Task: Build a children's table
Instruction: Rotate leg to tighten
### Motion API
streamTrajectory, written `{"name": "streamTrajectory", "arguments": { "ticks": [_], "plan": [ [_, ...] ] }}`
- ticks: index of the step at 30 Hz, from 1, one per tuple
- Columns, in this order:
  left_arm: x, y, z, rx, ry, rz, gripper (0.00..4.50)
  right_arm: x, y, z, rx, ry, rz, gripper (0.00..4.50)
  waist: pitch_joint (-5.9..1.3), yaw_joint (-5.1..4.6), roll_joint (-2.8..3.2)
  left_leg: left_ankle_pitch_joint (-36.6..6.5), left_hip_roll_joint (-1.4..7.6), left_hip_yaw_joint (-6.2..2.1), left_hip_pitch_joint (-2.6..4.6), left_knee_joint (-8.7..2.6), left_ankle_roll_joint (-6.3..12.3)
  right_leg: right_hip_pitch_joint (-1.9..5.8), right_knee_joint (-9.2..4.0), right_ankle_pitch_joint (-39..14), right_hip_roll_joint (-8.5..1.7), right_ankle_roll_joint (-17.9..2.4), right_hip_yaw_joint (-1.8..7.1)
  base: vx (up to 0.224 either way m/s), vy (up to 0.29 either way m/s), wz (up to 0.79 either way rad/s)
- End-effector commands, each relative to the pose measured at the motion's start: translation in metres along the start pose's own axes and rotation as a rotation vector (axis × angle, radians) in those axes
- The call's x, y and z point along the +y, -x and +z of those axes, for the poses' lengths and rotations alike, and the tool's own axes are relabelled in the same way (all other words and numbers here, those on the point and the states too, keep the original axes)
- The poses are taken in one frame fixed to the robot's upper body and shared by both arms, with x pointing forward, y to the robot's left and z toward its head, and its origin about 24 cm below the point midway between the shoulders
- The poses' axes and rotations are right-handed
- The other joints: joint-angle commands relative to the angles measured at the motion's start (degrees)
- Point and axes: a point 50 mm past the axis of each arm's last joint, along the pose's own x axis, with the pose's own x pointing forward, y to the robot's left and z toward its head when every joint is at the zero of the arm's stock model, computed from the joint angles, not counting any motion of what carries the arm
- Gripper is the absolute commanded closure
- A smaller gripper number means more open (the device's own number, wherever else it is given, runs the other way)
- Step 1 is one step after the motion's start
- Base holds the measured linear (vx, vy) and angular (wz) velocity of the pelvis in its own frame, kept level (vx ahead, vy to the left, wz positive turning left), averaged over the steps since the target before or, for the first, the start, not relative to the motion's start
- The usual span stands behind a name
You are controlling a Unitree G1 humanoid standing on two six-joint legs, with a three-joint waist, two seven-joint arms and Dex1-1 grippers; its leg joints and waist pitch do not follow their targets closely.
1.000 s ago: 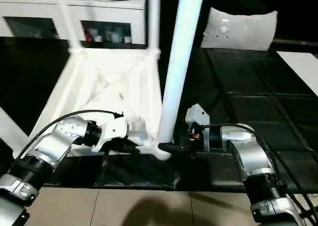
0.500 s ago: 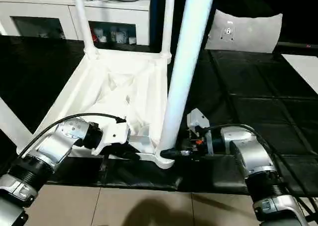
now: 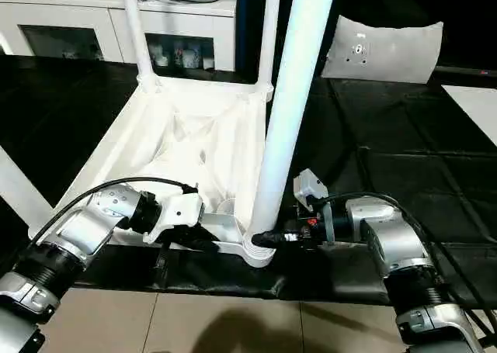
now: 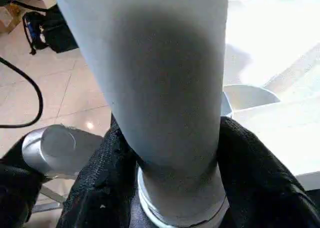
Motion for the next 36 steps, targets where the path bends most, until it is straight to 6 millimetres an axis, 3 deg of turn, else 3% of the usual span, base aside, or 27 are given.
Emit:
{"name": "streamTrajectory", "arguments": {
  "ticks": [1,3,5,7,8,10,11,12,13,14,15,17,18,19,22,23,24,25,30,31,34,36],
  "plan": [
    [0.013,-0.007,0.011,0.004,0.033,0.103,4.50,0.001,-0.017,0.001,-0.062,-0.055,-0.063,2.48,-3.83,-0.62,-0.42,1.1,4.14,-1.43,-0.46,-3.84,4.07,4.08,-4.24,-15.0,-5.82,-0.1,5.41,0.000,0.000,0.00],
    [0.020,-0.009,0.016,-0.010,0.066,0.166,4.50,0.000,-0.026,0.000,-0.076,-0.068,-0.134,2.48,-3.51,-0.80,-0.39,-0.1,4.00,-1.42,-0.23,-3.98,3.20,3.89,-4.91,-17.8,-5.87,0.4,5.20,0.000,0.000,0.00],
    [0.027,-0.014,0.022,-0.029,0.100,0.240,4.50,-0.001,-0.036,0.000,-0.089,-0.091,-0.213,2.48,-3.34,-1.26,-0.50,-3.1,3.07,-1.21,0.07,-3.94,1.38,3.91,-6.32,-24.8,-5.70,3.5,4.54,0.000,0.000,0.00],
    [0.032,-0.018,0.027,-0.040,0.120,0.291,4.50,-0.005,-0.044,-0.002,-0.082,-0.087,-0.310,2.49,-3.28,-2.02,-0.54,-4.4,2.76,-1.23,-0.23,-3.88,1.26,4.03,-6.90,-26.9,-5.54,5.6,4.07,0.000,0.000,0.00],
    [0.035,-0.021,0.030,-0.047,0.133,0.320,4.50,-0.007,-0.048,-0.002,-0.076,-0.090,-0.356,2.50,-3.25,-2.57,-0.39,-5.3,2.78,-1.30,0.07,-3.84,1.32,3.90,-7.36,-27.7,-5.43,6.2,3.68,0.000,0.000,0.00],
    [0.043,-0.028,0.039,-0.078,0.185,0.396,4.50,-0.013,-0.060,-0.001,-0.083,-0.132,-0.481,2.53,-3.06,-3.38,0.15,-7.0,3.05,-1.52,0.31,-3.89,1.23,3.80,-7.98,-28.3,-5.38,6.5,3.24,0.000,0.000,0.00],
    [0.047,-0.033,0.045,-0.097,0.223,0.444,4.50,-0.018,-0.069,0.001,-0.091,-0.183,-0.586,2.53,-3.03,-4.19,-0.07,-7.7,3.29,-1.79,0.30,-3.96,0.51,3.93,-8.11,-28.3,-5.36,6.4,2.96,0.000,0.000,0.00],
    [0.048,-0.034,0.047,-0.101,0.233,0.456,4.50,-0.019,-0.072,0.002,-0.093,-0.201,-0.623,2.53,-3.11,-4.33,0.15,-8.0,3.28,-1.90,0.30,-3.93,0.32,4.12,-8.16,-28.2,-5.45,6.3,2.78,0.000,0.000,0.00],
    [0.053,-0.038,0.052,-0.112,0.255,0.508,4.50,-0.023,-0.079,0.004,-0.097,-0.249,-0.713,2.53,-3.53,-5.19,0.33,-7.9,3.60,-2.30,0.10,-4.07,0.30,4.62,-7.88,-26.2,-5.89,5.6,2.92,0.000,0.000,0.00],
    [0.053,-0.038,0.052,-0.112,0.255,0.508,4.50,-0.023,-0.079,0.004,-0.097,-0.249,-0.713,2.53,-3.61,-5.47,0.35,-7.1,3.72,-2.30,-0.10,-4.14,0.49,4.57,-7.63,-24.5,-5.94,5.0,3.18,0.000,0.000,0.00],
    [0.056,-0.041,0.057,-0.116,0.262,0.551,4.50,-0.024,-0.086,0.010,-0.136,-0.253,-0.748,2.53,-3.74,-5.51,0.34,-6.3,3.74,-2.34,-0.13,-4.12,0.73,4.54,-7.43,-23.1,-6.07,4.5,3.35,0.000,0.000,0.00],
    [0.059,-0.043,0.059,-0.116,0.261,0.584,4.50,-0.024,-0.090,0.013,-0.153,-0.231,-0.778,2.53,-3.86,-5.45,0.18,-3.2,3.76,-2.16,-0.28,-4.11,1.85,4.35,-6.34,-18.2,-6.35,1.5,4.28,0.000,0.000,0.00],
    [0.059,-0.043,0.060,-0.116,0.258,0.594,4.50,-0.024,-0.090,0.013,-0.158,-0.219,-0.794,2.19,-3.88,-5.42,0.12,-2.2,3.78,-2.16,-0.33,-4.09,2.25,4.26,-6.04,-17.1,-6.37,0.8,4.47,0.000,0.000,0.00],
    [0.060,-0.044,0.061,-0.110,0.243,0.602,4.50,-0.025,-0.089,0.013,-0.172,-0.220,-0.806,2.19,-4.25,-5.28,0.09,1.4,3.92,-2.27,-0.76,-3.94,3.59,4.66,-4.77,-12.2,-6.53,-1.2,4.95,0.056,0.003,0.02],
    [0.058,-0.044,0.059,-0.092,0.217,0.587,4.50,-0.026,-0.082,0.012,-0.194,-0.206,-0.845,1.83,-4.35,-5.12,0.01,6.2,4.13,-2.22,-0.82,-3.64,6.09,4.49,-3.31,-4.0,-6.53,-4.3,5.43,0.036,0.000,0.00],
    [0.058,-0.044,0.059,-0.092,0.217,0.587,4.50,-0.026,-0.082,0.012,-0.194,-0.206,-0.845,1.80,-4.31,-4.97,-0.24,6.6,3.75,-1.96,-0.93,-3.48,6.83,4.52,-3.05,-2.7,-6.55,-5.1,5.62,0.000,0.000,0.00],
    [0.057,-0.044,0.058,-0.090,0.209,0.575,4.50,-0.026,-0.080,0.011,-0.191,-0.200,-0.853,1.72,-4.24,-4.92,-0.45,6.3,3.46,-1.84,-1.04,-3.43,7.05,4.54,-3.04,-2.9,-6.49,-5.2,5.69,0.000,0.000,0.00],
    [0.054,-0.044,0.054,-0.079,0.190,0.553,4.50,-0.026,-0.072,0.009,-0.187,-0.178,-0.861,1.58,-4.31,-4.52,-0.28,5.6,3.24,-1.68,-1.09,-3.48,7.53,4.72,-3.10,-4.4,-6.49,-4.9,5.68,0.000,0.000,0.00],
    [0.048,-0.038,0.043,-0.052,0.141,0.501,4.50,-0.028,-0.046,0.002,-0.179,-0.096,-0.873,1.18,-3.98,-4.23,-0.17,3.4,3.68,-1.69,-0.82,-3.70,7.18,4.42,-3.75,-9.0,-6.32,-3.5,5.55,0.000,0.000,0.00],
    [0.046,-0.035,0.039,-0.049,0.137,0.482,4.50,-0.029,-0.034,0.001,-0.185,-0.062,-0.851,1.03,-3.95,-4.17,-0.22,2.9,3.70,-1.64,-0.79,-3.72,6.92,4.37,-3.85,-9.7,-6.27,-3.2,5.58,0.000,0.000,0.00],
    [0.043,-0.030,0.032,-0.048,0.131,0.447,4.50,-0.025,-0.021,0.001,-0.182,-0.019,-0.764,0.86,-3.96,-3.81,-0.23,2.0,3.71,-1.63,-0.75,-3.70,7.24,4.38,-3.87,-9.6,-6.20,-3.2,5.56,0.000,0.000,0.00],
    [0.038,-0.027,0.028,-0.067,0.100,0.392,4.50,-0.021,-0.011,-0.002,-0.144,0.025,-0.676,0.52,-3.92,-3.51,-0.44,1.7,3.65,-1.57,-0.84,-3.65,7.57,4.42,-3.96,-9.9,-6.22,-3.0,5.61,0.000,0.000,0.00]
  ]
}}
